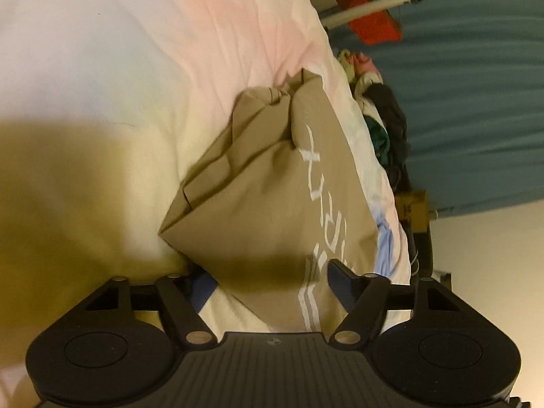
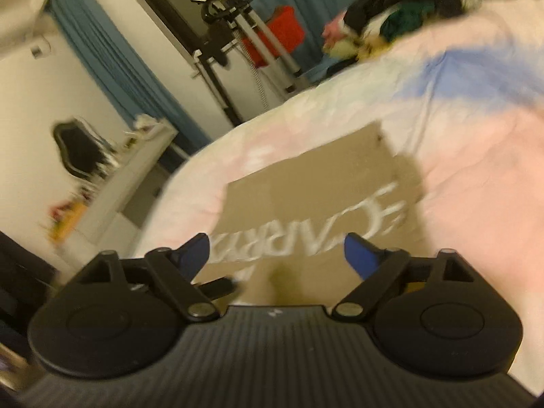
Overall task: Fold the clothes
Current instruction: 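Grasp the shirt bundle with both grippers and fold it once more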
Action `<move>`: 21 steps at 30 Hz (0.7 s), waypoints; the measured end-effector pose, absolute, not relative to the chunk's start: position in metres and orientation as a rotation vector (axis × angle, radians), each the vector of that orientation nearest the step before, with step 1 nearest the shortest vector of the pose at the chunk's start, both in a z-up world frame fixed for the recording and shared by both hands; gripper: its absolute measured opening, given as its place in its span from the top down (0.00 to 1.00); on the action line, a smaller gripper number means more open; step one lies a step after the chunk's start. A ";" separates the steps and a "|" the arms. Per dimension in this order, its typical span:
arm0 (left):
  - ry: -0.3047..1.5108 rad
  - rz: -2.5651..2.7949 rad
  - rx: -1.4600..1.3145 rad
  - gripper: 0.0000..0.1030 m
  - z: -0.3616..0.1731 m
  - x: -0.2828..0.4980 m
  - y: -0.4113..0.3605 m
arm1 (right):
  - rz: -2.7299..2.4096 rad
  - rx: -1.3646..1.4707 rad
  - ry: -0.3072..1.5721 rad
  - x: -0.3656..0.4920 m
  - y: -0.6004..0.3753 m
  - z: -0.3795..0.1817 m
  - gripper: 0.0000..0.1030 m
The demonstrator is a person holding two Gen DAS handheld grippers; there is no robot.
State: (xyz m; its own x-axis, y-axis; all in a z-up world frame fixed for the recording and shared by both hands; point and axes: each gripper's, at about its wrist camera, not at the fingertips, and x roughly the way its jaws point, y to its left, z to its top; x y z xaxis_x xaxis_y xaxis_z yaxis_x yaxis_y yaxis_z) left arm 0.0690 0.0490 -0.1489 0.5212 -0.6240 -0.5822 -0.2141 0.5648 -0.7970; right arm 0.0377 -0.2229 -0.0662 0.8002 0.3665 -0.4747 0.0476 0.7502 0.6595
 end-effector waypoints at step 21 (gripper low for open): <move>0.874 -0.336 -1.164 0.85 -0.121 0.061 0.070 | 0.108 1.465 0.579 0.042 -0.242 -0.157 0.24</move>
